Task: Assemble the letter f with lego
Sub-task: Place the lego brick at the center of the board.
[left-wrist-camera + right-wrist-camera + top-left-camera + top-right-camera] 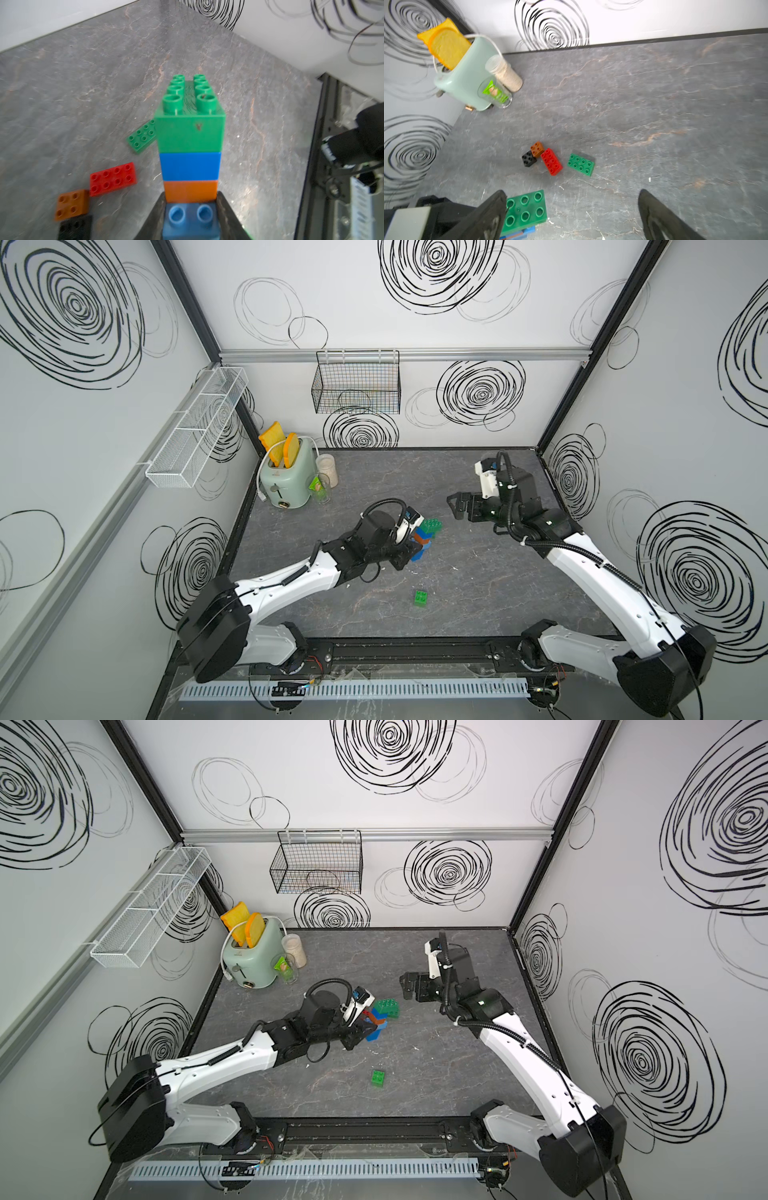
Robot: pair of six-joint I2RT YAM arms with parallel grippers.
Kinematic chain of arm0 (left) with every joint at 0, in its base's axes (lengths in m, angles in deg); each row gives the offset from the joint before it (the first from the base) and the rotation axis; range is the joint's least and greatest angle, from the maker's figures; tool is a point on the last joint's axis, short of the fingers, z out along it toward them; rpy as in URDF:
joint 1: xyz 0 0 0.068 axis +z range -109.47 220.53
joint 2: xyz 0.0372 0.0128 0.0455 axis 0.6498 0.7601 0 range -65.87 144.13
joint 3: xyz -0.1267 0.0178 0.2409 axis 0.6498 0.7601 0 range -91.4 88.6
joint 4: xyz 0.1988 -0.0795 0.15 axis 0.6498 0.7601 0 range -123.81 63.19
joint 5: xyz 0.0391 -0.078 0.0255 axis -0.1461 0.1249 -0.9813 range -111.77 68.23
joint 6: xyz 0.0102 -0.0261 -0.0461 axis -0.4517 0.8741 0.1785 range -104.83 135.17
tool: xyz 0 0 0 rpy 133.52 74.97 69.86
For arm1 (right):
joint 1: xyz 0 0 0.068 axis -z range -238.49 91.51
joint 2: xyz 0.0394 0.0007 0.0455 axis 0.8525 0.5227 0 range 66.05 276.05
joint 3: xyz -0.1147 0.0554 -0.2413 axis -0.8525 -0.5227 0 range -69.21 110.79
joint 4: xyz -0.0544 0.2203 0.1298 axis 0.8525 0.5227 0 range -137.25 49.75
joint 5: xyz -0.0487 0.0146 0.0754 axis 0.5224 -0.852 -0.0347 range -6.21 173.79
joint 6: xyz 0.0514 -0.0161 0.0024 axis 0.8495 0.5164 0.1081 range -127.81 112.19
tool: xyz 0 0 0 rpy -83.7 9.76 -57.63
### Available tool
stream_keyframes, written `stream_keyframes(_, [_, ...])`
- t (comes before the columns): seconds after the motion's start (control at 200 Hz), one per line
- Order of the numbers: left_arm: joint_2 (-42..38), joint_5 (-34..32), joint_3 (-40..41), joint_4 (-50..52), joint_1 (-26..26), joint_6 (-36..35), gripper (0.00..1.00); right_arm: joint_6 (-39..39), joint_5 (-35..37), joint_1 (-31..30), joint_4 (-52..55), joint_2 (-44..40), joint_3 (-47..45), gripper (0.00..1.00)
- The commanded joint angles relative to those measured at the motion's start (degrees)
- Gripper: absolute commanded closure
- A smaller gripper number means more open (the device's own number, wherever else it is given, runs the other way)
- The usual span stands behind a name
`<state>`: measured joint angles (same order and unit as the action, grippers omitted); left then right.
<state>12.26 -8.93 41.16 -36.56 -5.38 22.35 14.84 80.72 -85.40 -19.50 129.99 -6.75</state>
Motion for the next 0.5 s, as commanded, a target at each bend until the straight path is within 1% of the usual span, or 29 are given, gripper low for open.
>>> stream_keyframes(0.0, [5.56,6.66,-4.52,-10.68,-0.52,10.71,0.73,2.62,4.43,2.19,-0.97,-3.48,-1.94,0.01])
stream_keyframes(0.075, [11.05,8.85,-8.10,-13.62,-1.19,14.78,0.73,2.92,6.51,3.36,-0.71,-5.18,-2.95,0.01])
stream_keyframes(0.22, [22.05,13.62,-14.73,-20.87,-2.55,24.09,0.73,3.85,6.15,5.03,0.02,-5.56,-3.59,0.01])
stream_keyframes(0.36, [32.35,14.17,-21.37,-27.10,-3.68,32.91,0.73,4.20,6.32,7.06,0.02,-6.20,-3.92,0.01])
stream_keyframes(0.495, [41.16,13.51,-28.87,-30.19,-4.70,39.81,0.74,4.64,5.73,8.01,-0.24,-7.10,-4.41,0.01])
